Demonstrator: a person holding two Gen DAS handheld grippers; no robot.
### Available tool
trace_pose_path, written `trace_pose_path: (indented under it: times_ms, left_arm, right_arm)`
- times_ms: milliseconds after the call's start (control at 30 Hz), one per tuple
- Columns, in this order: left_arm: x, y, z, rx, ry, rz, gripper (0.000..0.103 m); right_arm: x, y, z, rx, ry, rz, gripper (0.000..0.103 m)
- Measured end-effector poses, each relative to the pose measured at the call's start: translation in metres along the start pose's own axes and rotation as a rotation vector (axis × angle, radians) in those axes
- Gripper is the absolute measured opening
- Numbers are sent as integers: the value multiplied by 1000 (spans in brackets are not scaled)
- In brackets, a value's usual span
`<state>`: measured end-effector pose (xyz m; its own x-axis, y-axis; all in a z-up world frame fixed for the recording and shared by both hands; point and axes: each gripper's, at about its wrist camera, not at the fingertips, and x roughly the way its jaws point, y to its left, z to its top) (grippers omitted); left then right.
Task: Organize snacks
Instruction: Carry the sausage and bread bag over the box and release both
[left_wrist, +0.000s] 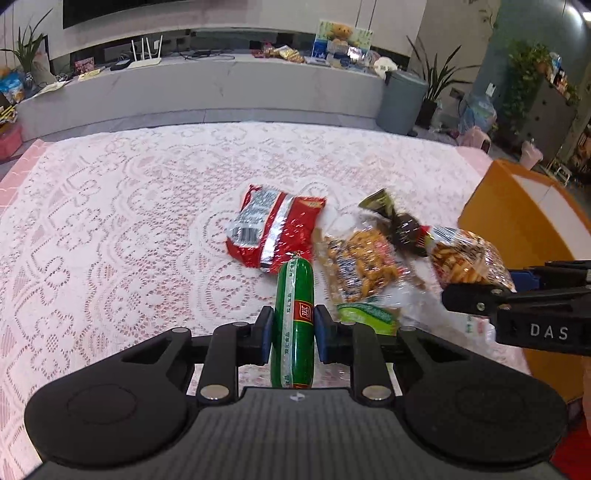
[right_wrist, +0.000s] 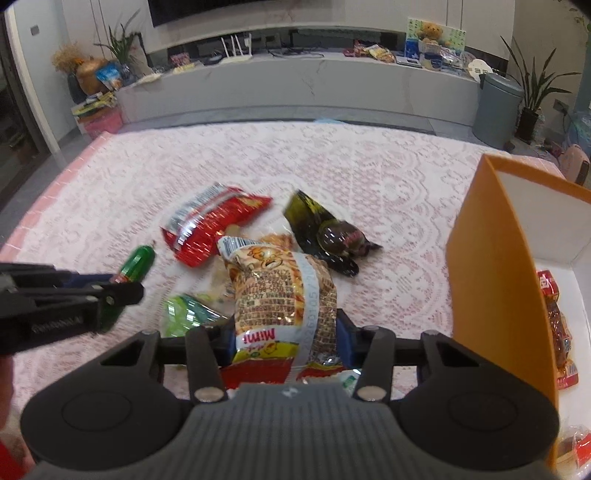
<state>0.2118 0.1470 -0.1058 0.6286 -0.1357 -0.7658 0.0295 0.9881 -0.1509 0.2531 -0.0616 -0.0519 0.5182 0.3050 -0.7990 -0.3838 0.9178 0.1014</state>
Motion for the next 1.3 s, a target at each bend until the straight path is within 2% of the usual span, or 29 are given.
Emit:
trace_pose_path:
  times_ms: [300, 433, 700, 833, 1000, 1133, 1300]
  left_arm:
    - [-31, -22, 5, -24, -40, -33, 25]
    - [-45, -39, 8, -19, -27, -73, 25]
    - [-77, -82, 27, 12, -51, -136, 25]
    - [-87, -109, 35, 51, -66, -180, 25]
    - [-87, -147, 42, 96, -64, -232, 25]
    - [-78, -176, 48, 137, -51, -261, 25]
    - [-56, -211, 54, 178, -7, -311, 25]
  right_arm:
    - [-44, 0, 9, 38, -47, 65, 45]
    - [-62, -13, 10, 75, -14, 121, 45]
    - [-119, -48, 22, 104, -30, 131, 45]
    - [-149, -69, 28, 113, -54, 102, 45]
    - [-177, -96, 27, 115, -74, 24, 45]
    - [-186, -123, 18, 130, -57, -39, 45]
    - [-188, -159, 5, 176, -7, -68, 45]
